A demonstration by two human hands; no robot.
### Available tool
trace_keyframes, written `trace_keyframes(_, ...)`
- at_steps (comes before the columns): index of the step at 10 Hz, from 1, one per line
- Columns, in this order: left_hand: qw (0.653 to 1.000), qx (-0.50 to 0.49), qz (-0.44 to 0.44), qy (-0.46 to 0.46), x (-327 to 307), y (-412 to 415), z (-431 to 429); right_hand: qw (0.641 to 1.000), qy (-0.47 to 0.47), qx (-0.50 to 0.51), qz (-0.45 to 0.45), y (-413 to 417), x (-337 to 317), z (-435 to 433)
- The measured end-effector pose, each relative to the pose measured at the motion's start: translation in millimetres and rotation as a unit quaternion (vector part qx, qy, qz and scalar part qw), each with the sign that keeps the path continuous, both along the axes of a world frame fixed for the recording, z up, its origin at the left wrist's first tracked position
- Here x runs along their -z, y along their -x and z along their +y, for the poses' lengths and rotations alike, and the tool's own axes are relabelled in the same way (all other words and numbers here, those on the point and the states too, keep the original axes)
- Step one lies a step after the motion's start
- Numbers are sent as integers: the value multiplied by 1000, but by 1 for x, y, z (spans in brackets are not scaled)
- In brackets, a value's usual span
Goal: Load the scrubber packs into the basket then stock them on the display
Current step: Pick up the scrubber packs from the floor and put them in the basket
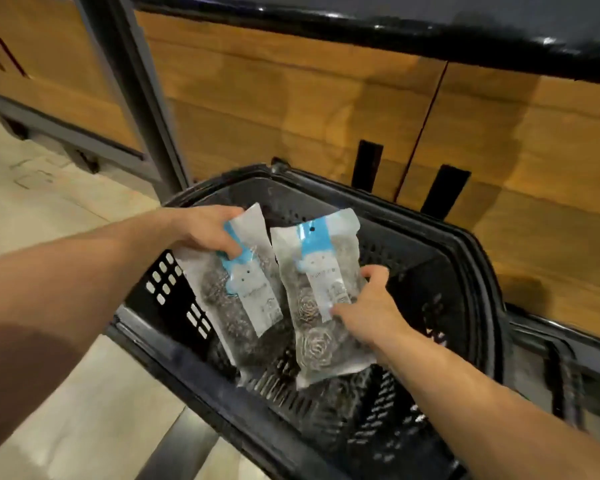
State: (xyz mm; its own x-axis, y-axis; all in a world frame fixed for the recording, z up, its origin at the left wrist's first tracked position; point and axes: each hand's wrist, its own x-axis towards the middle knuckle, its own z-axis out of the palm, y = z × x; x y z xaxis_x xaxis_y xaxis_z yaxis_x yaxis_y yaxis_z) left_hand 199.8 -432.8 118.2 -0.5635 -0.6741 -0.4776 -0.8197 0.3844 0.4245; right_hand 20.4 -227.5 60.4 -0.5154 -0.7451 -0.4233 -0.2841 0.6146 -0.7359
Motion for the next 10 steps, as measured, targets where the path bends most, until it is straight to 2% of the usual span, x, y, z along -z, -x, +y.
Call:
trace_keyframes(1, 997, 63, -45, -19, 49, 18, -18, 991, -96, 76, -50, -2, 52, -14)
trace_keyframes(2, 976, 177, -120, -32, 93, 45, -31, 972, -200, 103, -74, 1, 95, -27)
trace_keyframes(3, 929, 294, -224, -10, 137, 72, -39, 948, -289, 98, -84, 3, 137, -31)
trace_keyframes(4, 910, 332, -247, -7, 179, 93, -39, 934, -332, 89, -98, 2, 162, -23)
trace_keyframes(5, 897, 364, -242, 65, 201, 103, -33, 939, -337, 47, -51, 0, 172, -17)
trace_keyframes(6, 879, 399, -205, 161, 221, 107, -30, 944, -312, 65, -89, -3, 164, -15)
trace_keyframes(7, 880, 396, -204, 166, 224, 100, -29, 934, -349, 48, -59, -7, 155, -6)
trace_keyframes(8, 881, 385, -239, 137, 209, 89, -22, 921, -388, 5, -25, -14, 142, -6)
trace_keyframes(9, 899, 357, -221, 123, 182, 84, -10, 932, -359, -55, -12, -18, 115, -25)
trace_keyframes(10, 935, 305, -136, 121, 141, 86, 9, 954, -270, -126, 24, -16, 65, -44)
